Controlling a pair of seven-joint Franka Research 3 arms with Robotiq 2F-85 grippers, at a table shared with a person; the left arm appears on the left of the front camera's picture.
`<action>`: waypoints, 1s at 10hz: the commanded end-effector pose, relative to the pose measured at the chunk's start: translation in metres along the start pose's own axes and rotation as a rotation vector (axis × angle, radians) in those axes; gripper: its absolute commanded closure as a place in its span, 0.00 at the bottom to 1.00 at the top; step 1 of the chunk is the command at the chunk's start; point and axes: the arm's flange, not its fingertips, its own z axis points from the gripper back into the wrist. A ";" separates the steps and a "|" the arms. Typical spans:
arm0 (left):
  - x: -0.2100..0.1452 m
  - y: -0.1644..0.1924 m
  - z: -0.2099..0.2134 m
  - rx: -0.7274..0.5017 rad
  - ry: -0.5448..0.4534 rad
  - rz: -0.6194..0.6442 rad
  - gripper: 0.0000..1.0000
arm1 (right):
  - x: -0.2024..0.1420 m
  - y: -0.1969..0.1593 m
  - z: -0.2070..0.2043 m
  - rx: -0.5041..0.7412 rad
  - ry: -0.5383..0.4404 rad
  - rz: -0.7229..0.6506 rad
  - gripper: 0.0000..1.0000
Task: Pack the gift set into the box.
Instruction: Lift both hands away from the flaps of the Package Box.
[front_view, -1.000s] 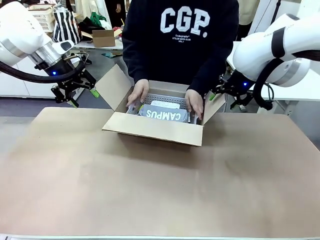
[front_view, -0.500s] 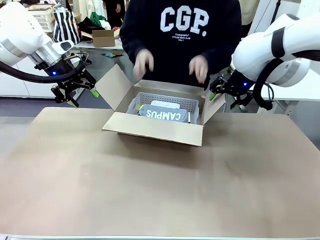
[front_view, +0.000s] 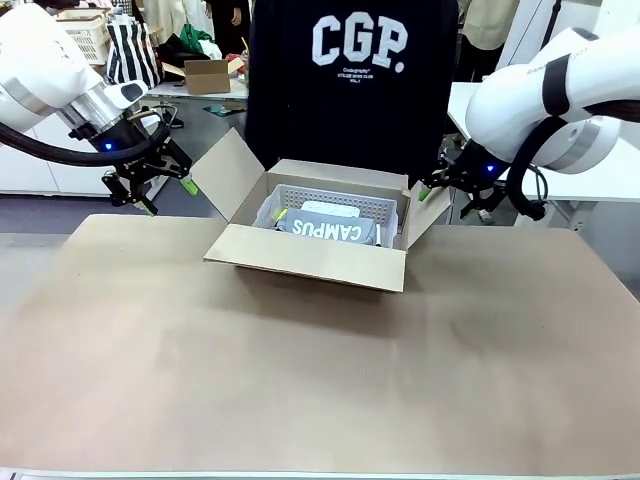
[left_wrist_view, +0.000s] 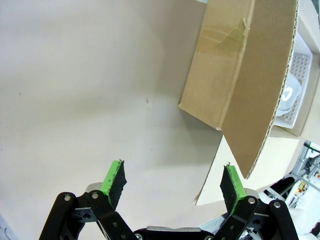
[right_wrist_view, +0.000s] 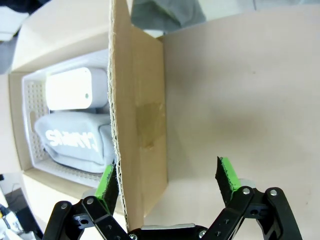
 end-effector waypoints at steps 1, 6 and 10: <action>-0.001 -0.002 0.002 0.021 -0.005 0.011 0.00 | 0.003 0.003 0.001 -0.010 0.000 0.000 0.00; -0.001 -0.002 0.002 0.021 -0.005 0.011 0.00 | 0.003 0.003 0.001 -0.010 0.000 0.000 0.00; -0.001 -0.002 0.002 0.021 -0.005 0.011 0.00 | 0.003 0.003 0.001 -0.010 0.000 0.000 0.00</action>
